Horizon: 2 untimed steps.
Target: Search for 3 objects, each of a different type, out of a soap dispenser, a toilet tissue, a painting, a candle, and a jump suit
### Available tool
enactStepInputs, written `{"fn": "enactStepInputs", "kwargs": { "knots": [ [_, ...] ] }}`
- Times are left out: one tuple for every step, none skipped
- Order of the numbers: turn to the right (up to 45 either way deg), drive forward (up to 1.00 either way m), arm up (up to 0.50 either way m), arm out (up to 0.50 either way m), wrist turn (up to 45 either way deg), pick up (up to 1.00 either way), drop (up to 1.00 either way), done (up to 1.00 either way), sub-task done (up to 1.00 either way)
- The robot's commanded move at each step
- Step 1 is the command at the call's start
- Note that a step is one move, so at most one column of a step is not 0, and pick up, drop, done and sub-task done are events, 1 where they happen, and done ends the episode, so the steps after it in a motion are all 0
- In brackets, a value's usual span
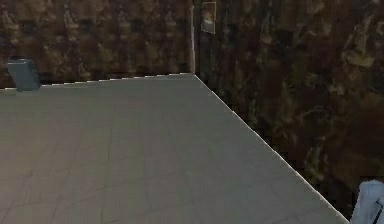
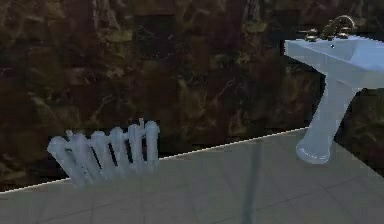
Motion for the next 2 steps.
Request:
{"fn": "enactStepInputs", "kwargs": {
  "knots": [
    [0.0,1.0,0.0,0.0,0.0,0.0,0.0,0.0,0.0],
    [0.0,1.0,0.0,0.0,0.0,0.0,0.0,0.0,0.0]
  ]
}}
